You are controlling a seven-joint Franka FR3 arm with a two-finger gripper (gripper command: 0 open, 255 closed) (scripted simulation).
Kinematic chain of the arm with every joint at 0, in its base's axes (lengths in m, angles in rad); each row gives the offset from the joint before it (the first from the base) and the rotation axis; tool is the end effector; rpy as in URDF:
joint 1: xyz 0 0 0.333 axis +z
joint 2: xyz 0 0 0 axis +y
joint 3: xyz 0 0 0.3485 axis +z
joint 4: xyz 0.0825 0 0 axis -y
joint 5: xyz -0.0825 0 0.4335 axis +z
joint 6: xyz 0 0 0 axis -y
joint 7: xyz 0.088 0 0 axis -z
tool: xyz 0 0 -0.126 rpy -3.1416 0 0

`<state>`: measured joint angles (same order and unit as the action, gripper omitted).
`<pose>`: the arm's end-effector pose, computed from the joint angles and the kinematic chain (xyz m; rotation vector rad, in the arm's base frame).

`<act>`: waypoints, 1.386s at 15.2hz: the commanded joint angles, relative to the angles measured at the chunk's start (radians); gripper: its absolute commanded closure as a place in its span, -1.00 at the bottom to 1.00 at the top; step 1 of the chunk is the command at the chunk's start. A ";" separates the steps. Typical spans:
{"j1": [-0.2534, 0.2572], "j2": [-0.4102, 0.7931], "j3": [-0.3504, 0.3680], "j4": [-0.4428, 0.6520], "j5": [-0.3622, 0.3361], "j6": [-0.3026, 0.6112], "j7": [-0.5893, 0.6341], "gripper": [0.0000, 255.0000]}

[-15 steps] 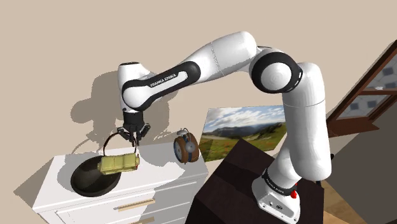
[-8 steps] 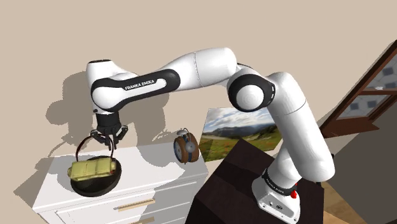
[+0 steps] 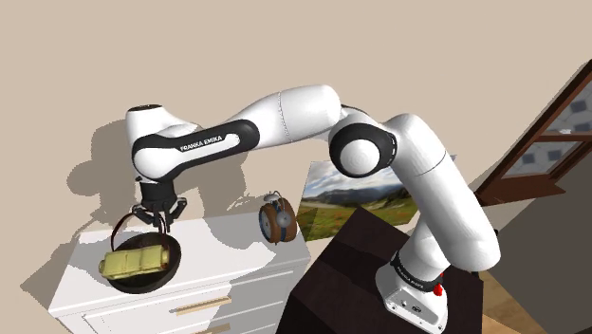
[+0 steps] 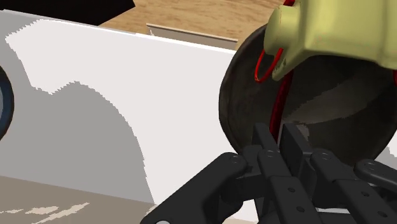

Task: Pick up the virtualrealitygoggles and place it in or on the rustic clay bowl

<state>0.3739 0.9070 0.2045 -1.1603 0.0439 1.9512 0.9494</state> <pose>0.7088 0.4125 0.2239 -2.9659 0.6919 0.3259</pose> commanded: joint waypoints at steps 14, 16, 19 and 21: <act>0.005 0.073 -0.006 -0.005 -0.004 0.077 -0.011 1.00; 0.005 0.073 -0.006 -0.004 -0.004 0.077 -0.011 1.00; 0.003 0.066 -0.005 -0.018 -0.003 0.084 -0.012 -1.00; 0.003 0.067 -0.005 -0.018 -0.003 0.084 -0.012 -1.00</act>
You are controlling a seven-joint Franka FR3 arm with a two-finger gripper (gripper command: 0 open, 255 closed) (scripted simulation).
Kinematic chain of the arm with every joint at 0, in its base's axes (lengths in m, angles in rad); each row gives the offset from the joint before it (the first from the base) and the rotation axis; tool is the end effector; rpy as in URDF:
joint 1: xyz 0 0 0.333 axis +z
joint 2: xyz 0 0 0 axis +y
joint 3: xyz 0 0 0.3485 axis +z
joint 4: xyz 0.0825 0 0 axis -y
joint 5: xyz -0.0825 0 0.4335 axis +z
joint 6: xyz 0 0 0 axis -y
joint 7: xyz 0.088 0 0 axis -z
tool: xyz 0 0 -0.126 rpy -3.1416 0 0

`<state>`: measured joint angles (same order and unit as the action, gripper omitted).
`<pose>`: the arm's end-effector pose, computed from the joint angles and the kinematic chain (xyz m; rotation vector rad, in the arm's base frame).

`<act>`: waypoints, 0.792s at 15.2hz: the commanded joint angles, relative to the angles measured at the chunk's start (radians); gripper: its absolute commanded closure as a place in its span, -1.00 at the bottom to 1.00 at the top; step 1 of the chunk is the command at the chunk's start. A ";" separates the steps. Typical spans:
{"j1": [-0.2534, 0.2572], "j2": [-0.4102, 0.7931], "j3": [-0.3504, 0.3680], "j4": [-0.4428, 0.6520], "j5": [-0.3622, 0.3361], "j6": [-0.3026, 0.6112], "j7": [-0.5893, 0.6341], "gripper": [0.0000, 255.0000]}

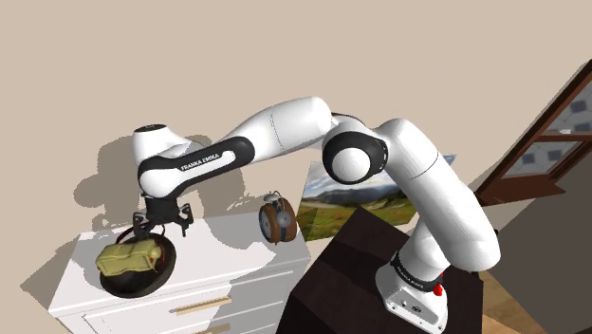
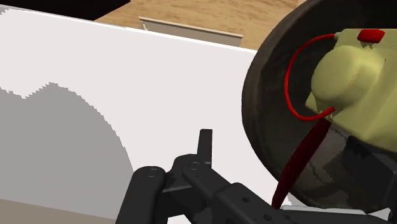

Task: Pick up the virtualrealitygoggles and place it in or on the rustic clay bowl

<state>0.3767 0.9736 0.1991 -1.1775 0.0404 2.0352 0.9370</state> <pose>0.7065 0.4111 0.1671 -2.9649 0.6920 0.3242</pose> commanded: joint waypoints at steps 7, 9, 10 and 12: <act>-0.009 -0.042 0.002 0.057 0.002 -0.100 0.001 -1.00; -0.009 -0.042 0.002 0.057 0.002 -0.100 0.001 -1.00; -0.009 -0.042 0.002 0.057 0.002 -0.100 0.001 -1.00; -0.009 -0.042 0.002 0.057 0.002 -0.100 0.001 -1.00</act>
<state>0.3673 0.9317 0.2009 -1.1208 0.0421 1.9357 0.9380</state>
